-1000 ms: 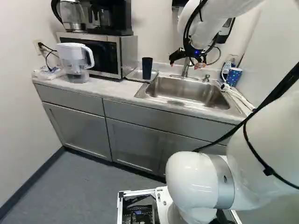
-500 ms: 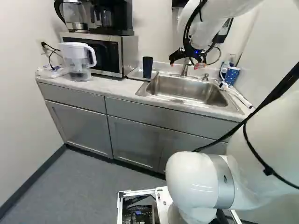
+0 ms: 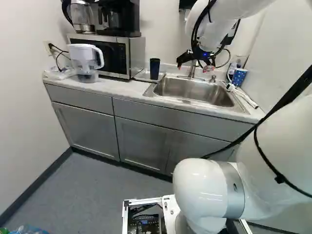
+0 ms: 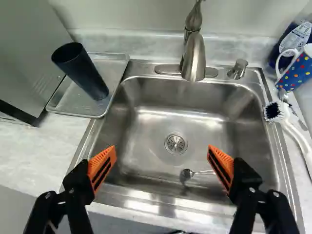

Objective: Rinse the cup and place it in the tray

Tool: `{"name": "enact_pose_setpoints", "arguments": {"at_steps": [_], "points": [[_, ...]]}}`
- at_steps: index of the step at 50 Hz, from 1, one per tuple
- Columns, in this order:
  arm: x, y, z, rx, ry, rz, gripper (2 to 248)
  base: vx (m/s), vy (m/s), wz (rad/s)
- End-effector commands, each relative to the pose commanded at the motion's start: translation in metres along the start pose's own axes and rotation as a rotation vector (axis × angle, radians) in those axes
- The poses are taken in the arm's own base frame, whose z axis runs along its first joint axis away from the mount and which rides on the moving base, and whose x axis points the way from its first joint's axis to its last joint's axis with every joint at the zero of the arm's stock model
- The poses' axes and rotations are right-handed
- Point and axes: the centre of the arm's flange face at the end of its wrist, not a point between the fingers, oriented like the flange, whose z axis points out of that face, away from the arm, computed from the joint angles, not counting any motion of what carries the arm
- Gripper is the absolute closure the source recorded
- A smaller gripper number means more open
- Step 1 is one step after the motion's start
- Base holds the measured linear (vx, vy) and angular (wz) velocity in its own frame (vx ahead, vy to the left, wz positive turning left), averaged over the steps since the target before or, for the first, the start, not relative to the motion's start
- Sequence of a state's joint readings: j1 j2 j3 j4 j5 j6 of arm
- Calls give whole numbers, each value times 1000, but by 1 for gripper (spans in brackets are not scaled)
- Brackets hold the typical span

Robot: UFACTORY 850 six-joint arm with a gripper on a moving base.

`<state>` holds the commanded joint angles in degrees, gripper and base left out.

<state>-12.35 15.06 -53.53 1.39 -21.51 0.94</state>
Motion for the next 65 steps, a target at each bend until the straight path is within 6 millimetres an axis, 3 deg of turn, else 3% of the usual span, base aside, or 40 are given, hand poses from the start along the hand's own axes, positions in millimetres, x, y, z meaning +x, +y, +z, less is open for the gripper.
{"name": "enact_pose_setpoints", "arguments": {"at_steps": [65], "points": [[0,0,0,0,0,0,3,-101,15,-4]]}}
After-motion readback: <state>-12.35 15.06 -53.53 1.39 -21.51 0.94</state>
